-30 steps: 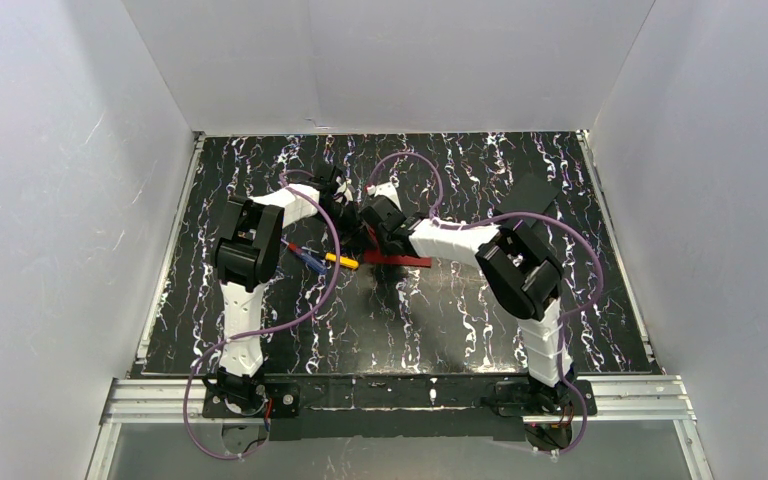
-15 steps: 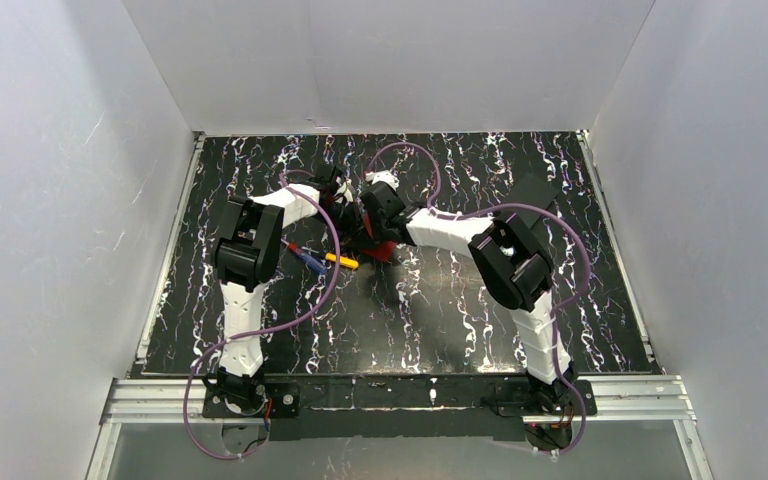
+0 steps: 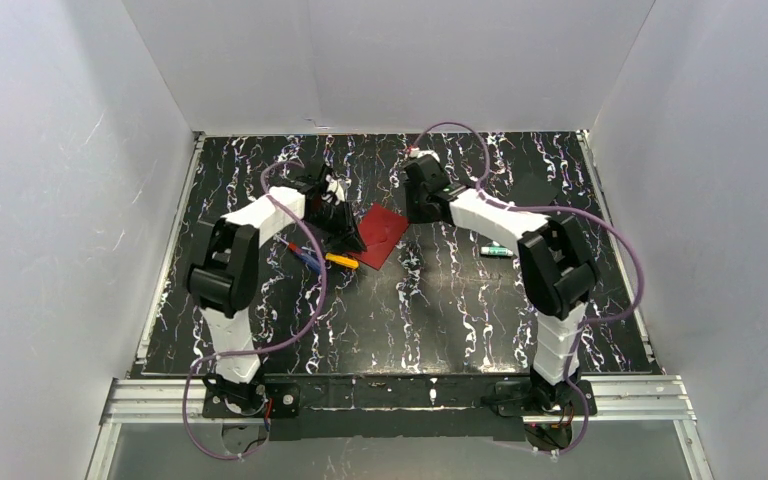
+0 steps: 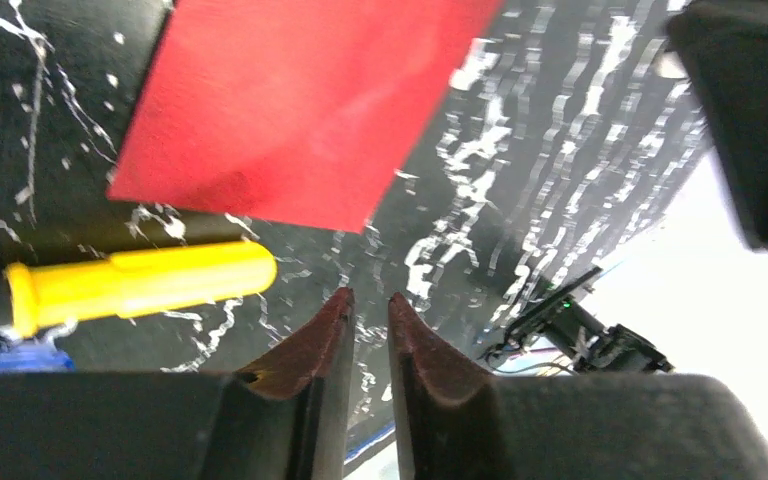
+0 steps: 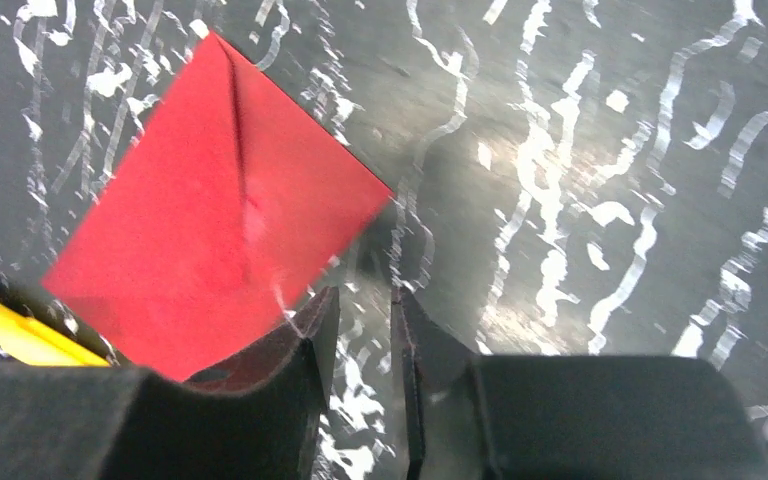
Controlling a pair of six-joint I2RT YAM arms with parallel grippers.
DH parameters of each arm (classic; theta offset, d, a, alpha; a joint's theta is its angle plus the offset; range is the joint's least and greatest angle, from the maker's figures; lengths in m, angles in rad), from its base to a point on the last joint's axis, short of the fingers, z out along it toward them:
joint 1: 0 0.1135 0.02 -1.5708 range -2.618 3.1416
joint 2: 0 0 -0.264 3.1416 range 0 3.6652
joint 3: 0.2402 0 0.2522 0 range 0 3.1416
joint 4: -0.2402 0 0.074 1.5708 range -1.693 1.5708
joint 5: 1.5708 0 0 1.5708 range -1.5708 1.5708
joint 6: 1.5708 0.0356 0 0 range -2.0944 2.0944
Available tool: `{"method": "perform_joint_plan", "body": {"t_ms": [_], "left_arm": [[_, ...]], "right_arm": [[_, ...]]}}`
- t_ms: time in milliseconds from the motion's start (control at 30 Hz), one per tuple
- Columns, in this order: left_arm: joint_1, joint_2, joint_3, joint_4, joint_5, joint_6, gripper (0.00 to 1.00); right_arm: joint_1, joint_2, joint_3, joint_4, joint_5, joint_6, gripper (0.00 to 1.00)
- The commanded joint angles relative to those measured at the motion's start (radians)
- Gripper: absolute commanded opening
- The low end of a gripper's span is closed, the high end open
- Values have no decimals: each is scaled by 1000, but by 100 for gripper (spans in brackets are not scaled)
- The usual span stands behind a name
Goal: Place the letter into the envelope and seal it
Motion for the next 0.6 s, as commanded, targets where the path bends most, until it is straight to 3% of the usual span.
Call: {"method": "perform_joint_plan", "body": {"t_ms": [0,133,333,567], "left_arm": [[13,-178,-10,-23,39,14,22],[24,-292,-29,-33,-18,24,36],[35,-444,-80,-132,-237,94,53],[38,-500,-140,-153,-183,97,64]], "right_arm": [[-23,-163,-88,-85,35,-48,39],[-77,-271,-164,-211,109,-160,52],[-186,-387,-280,-344,73,-561,58],[-309,-318,-235,-411,49,-674,60]]}}
